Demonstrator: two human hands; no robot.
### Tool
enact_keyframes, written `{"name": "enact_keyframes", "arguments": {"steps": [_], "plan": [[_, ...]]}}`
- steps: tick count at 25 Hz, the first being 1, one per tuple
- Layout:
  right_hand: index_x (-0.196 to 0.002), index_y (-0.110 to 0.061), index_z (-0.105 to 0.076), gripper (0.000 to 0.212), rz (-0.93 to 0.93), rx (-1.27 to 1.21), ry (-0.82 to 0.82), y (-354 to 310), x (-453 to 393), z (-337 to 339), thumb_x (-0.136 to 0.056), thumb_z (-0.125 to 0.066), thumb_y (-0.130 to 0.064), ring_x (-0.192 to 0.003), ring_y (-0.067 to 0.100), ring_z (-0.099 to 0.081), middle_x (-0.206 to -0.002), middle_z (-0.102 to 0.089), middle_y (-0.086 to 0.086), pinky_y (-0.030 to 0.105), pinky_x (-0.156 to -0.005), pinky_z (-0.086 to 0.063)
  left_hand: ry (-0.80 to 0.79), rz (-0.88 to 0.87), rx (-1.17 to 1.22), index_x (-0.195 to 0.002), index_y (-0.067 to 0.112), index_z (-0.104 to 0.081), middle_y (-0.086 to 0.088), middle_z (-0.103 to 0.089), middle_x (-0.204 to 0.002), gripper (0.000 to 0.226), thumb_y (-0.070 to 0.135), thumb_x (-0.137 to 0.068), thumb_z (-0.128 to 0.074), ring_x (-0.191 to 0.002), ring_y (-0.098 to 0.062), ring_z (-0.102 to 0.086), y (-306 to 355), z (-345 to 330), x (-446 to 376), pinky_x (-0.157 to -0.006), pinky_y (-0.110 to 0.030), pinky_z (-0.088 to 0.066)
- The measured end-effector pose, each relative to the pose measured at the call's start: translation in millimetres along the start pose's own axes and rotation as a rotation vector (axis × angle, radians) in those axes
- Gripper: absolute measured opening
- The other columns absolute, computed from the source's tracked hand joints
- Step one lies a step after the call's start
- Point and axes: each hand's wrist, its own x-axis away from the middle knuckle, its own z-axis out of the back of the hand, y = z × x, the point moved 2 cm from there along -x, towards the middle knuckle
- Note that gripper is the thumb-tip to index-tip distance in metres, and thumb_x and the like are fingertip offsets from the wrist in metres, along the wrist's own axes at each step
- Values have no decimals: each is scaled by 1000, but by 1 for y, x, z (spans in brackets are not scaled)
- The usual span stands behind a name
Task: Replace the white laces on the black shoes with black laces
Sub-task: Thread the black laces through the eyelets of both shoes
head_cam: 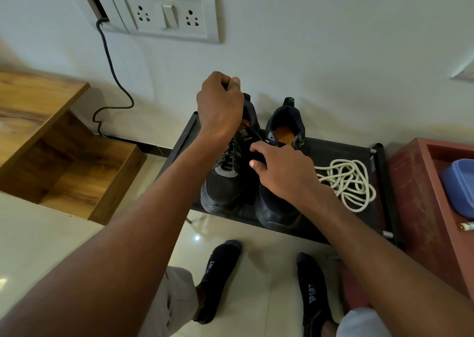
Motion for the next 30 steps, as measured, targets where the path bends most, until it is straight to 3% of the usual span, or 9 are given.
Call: {"name": "enact_keyframes", "arguments": {"steps": [2, 4, 7, 9, 13, 18, 21, 25, 30], "plan": [[-140, -34, -54, 36, 5, 36, -26, 1, 2, 1, -107, -50, -48, -93, 30, -69, -108, -68, 7, 42, -79, -56, -15, -6, -24, -98, 12, -64, -4, -73, -89, 21, 29, -105, -54, -85, -17, -71, -1, 2, 1, -78, -35, -58], [-111, -26, -69, 33, 5, 58, -69, 1, -2, 1, -107, -49, -51, -82, 24, -66, -92, -64, 2, 38, -74, -55, -41, -3, -38, -98, 12, -64, -5, -73, -90, 21, 28, -105, -54, -83, -17, -72, -1, 3, 1, -78, -35, -58], [-68, -21, -55, 54, -25, 22, -148, 4, -5, 3, -103, -48, -62, -62, 20, -58, -68, -53, 0, 36, -66, -53, -106, -37, -188, -97, 8, -65, -2, -70, -84, 25, 30, -104, -56, -70, -13, -66, 1, 5, 4, -69, -32, -53], [-63, -20, -50, 60, -65, 49, -209, 9, -1, 8, -100, -49, -68, -59, 19, -57, -65, -54, 1, 36, -66, -52, -152, -86, -380, -94, 4, -67, -1, -68, -82, 27, 29, -101, -59, -72, -19, -66, 0, 6, 7, -68, -35, -53], [-65, -16, -73, 74, -288, -135, -178, 18, 14, 29, -101, -40, -72, -59, 16, -70, -55, -70, -4, 36, -73, -55, -271, -108, -733, -82, 9, -62, -7, -63, -79, 24, 31, -92, -60, -75, -32, -63, 2, 16, 10, -71, -39, -49], [-83, -18, -74, 17, -475, -185, 74, 37, 22, 43, -88, -78, -34, -78, 28, -72, -81, -73, 2, 42, -73, -63, -354, -93, -915, -89, 17, -52, -5, -58, -99, 24, 38, -92, -63, -94, -29, -57, 8, 20, 21, -92, -47, -30], [-78, -14, -68, 13, -531, -823, 106, 30, 22, 55, -88, -73, -8, -79, 30, -75, -87, -76, 9, 36, -73, -63, -331, -198, -667, -121, 19, -58, 1, -60, -110, 31, 41, -98, -61, -112, -27, -59, 28, 11, 31, -103, -49, -37], [-95, -15, -72, 8, -443, -1559, -128, 20, 34, 86, -93, -64, -17, -81, 18, -71, -82, -68, 2, 38, -88, -46, -551, -97, 32, -145, 21, -45, 3, -67, -113, 51, 51, -105, -52, -105, -16, -70, 56, -8, 58, -93, -43, -59], [-93, -14, -68, 4, -370, -1928, -28, 34, 53, 109, -93, -67, -17, -72, 15, -67, -75, -62, -2, 34, -76, -55, -770, 9, 191, -117, 10, -57, -3, -73, -87, 46, 50, -111, -37, -74, -16, -71, 58, -23, 72, -59, -27, -55]]}}
